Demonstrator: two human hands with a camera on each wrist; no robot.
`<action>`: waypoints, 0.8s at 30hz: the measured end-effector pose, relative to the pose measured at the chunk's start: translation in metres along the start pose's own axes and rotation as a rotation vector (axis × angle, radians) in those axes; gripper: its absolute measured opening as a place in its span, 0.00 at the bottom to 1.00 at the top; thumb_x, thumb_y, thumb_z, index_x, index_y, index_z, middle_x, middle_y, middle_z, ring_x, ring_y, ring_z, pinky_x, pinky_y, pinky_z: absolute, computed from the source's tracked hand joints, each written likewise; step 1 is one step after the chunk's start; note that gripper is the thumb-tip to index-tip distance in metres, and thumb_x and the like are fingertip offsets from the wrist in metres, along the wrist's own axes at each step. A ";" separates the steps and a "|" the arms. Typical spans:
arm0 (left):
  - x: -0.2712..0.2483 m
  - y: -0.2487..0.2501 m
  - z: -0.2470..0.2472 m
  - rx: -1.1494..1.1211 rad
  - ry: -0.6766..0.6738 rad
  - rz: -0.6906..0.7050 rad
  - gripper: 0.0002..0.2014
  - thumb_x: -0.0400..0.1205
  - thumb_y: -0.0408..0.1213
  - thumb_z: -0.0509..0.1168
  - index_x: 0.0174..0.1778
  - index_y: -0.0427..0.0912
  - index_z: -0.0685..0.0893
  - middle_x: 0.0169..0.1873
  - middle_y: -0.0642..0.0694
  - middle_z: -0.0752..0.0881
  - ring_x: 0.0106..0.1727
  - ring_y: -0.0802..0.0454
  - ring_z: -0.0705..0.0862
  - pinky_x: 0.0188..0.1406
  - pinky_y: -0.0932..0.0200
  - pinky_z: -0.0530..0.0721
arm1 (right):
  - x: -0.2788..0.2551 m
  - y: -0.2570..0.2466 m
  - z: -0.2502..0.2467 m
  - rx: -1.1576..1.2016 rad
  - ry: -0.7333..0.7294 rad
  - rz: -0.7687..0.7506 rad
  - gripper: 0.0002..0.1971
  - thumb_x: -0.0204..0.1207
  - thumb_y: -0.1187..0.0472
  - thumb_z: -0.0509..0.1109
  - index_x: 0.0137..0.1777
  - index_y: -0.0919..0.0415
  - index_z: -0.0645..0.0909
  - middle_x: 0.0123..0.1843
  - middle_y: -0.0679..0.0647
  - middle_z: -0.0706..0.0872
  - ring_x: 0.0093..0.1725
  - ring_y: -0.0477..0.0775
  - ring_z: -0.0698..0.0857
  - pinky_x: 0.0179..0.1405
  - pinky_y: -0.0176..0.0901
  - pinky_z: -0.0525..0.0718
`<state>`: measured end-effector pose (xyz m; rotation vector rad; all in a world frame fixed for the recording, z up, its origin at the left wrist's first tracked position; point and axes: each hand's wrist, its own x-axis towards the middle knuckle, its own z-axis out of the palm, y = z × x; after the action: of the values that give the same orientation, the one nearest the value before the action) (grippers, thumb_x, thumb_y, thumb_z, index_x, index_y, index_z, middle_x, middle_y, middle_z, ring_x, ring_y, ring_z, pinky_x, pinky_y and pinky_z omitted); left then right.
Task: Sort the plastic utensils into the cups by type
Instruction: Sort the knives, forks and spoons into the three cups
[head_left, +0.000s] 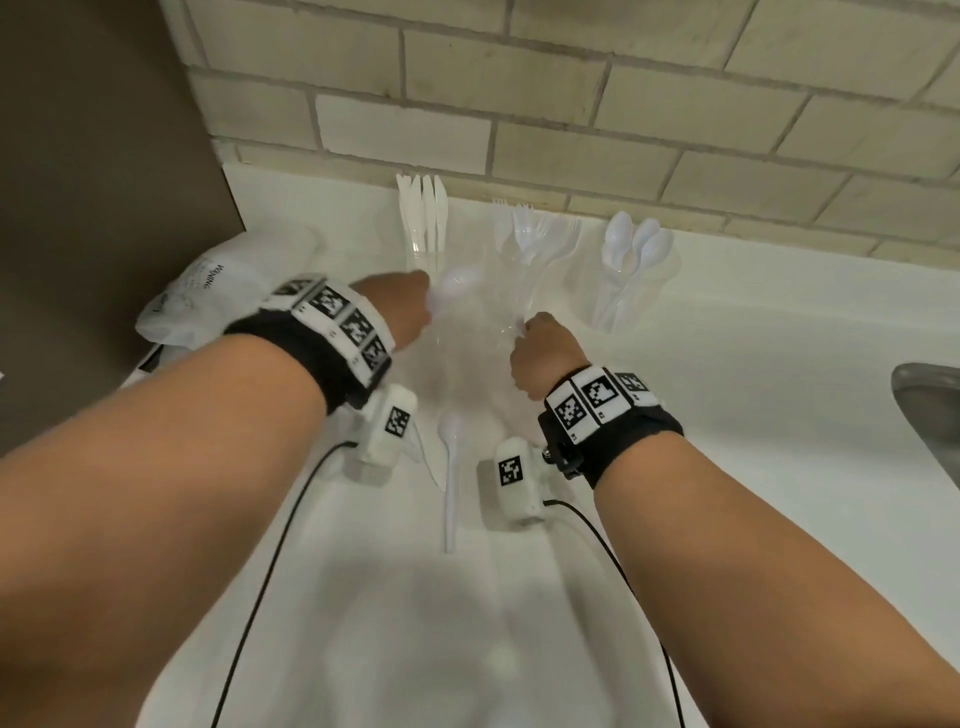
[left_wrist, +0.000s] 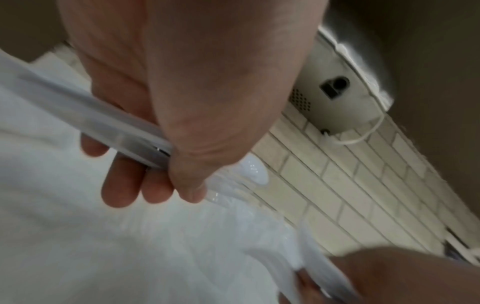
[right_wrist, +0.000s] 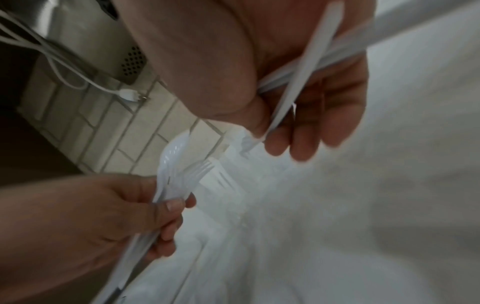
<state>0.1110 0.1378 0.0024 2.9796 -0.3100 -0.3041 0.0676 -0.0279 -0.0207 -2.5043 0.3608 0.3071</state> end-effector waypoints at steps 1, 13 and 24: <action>-0.002 -0.012 -0.007 0.004 0.013 -0.034 0.16 0.85 0.41 0.59 0.64 0.34 0.72 0.49 0.41 0.79 0.49 0.43 0.79 0.45 0.51 0.74 | -0.007 0.001 0.000 -0.041 -0.067 -0.001 0.17 0.83 0.66 0.58 0.70 0.70 0.68 0.63 0.63 0.80 0.63 0.65 0.83 0.59 0.53 0.83; -0.028 -0.087 0.021 0.173 -0.123 -0.377 0.06 0.79 0.38 0.66 0.42 0.38 0.82 0.42 0.42 0.86 0.40 0.42 0.82 0.38 0.57 0.76 | -0.065 -0.004 0.039 -0.342 -0.241 -0.122 0.15 0.75 0.53 0.72 0.51 0.63 0.74 0.44 0.54 0.79 0.49 0.56 0.82 0.43 0.44 0.81; -0.080 -0.081 0.020 -0.136 -0.319 -0.435 0.15 0.74 0.48 0.74 0.33 0.39 0.84 0.29 0.48 0.87 0.31 0.50 0.83 0.40 0.59 0.80 | -0.017 -0.037 0.044 -0.287 -0.178 -0.152 0.19 0.83 0.54 0.62 0.65 0.68 0.77 0.63 0.60 0.83 0.64 0.61 0.81 0.57 0.45 0.80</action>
<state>0.0455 0.2316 -0.0140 2.8266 0.3266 -0.8114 0.0573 0.0304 -0.0315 -2.7370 0.0555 0.5491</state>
